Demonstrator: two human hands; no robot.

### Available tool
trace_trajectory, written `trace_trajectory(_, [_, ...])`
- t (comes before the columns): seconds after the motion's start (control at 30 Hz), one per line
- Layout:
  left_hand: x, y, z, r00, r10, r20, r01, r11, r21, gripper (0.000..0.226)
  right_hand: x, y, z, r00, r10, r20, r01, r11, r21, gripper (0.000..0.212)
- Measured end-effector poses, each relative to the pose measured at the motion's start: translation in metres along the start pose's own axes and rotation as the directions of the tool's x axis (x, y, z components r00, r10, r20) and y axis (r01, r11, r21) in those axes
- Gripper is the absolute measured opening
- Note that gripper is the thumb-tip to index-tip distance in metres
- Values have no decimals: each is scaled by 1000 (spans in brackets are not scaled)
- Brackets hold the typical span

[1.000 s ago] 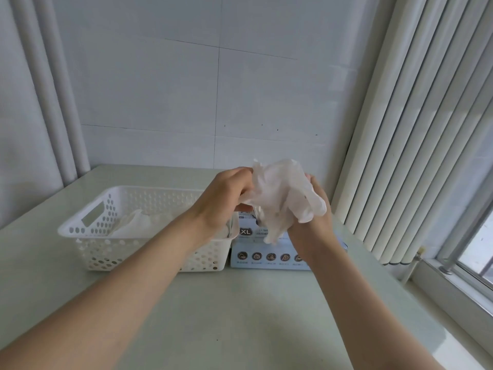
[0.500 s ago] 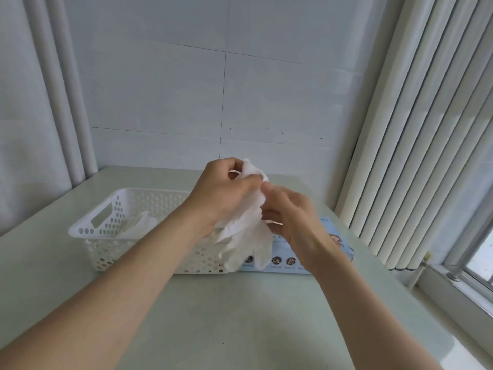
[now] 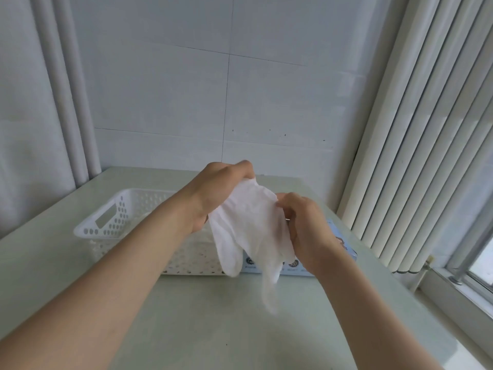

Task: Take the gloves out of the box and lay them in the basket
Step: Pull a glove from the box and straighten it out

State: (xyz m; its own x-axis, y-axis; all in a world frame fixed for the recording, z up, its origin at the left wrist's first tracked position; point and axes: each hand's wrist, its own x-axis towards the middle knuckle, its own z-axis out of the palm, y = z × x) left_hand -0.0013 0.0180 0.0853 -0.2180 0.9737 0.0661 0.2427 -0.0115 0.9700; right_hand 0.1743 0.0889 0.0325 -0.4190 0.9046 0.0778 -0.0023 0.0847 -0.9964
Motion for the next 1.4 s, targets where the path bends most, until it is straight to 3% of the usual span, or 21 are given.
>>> trace_trajectory(0.1, [4,0,-4,996,17,-85,-19,1000,-15,26,0,4,-6,994,24,102,-21,999,-37,56])
trace_trajectory(0.17, [9,-2,-9,984,87,-157,-81,996,46,29,2,6,-6,995,-26,95,29,999,-30,61])
trace_trajectory(0.3, [16,-10,-22,951,217,-218,-161,955,249,32,3,5,-5,996,-77,52,75,996,42,34])
trace_trajectory(0.4, [18,-18,-40,955,269,-127,-201,899,388,34,4,5,-1,986,-164,-20,158,972,-175,12])
trace_trajectory(0.5, [20,-26,-64,967,253,-27,-209,849,485,28,10,9,7,941,-330,-73,267,859,-437,15])
trace_trajectory(0.7, [21,-44,-104,986,161,-44,-92,744,662,23,37,4,38,851,-524,-39,348,618,-705,8])
trace_trajectory(0.93, [26,-70,-139,987,-3,-160,119,685,719,38,68,0,82,888,-452,85,335,508,-794,14])
trace_trajectory(1.17, [23,-81,-149,952,-35,-304,282,485,828,31,96,3,114,920,-293,259,353,335,-873,23])
trace_trajectory(1.27, [20,-78,-146,947,-48,-317,303,457,836,28,99,4,118,918,-250,309,353,154,-923,34])
trace_trajectory(1.33, [20,-77,-144,947,-58,-315,308,432,848,27,98,2,119,876,-304,374,381,-36,-924,37])
trace_trajectory(1.4, [21,-74,-144,953,-70,-294,295,429,854,29,95,0,120,831,-335,444,424,-133,-896,30])
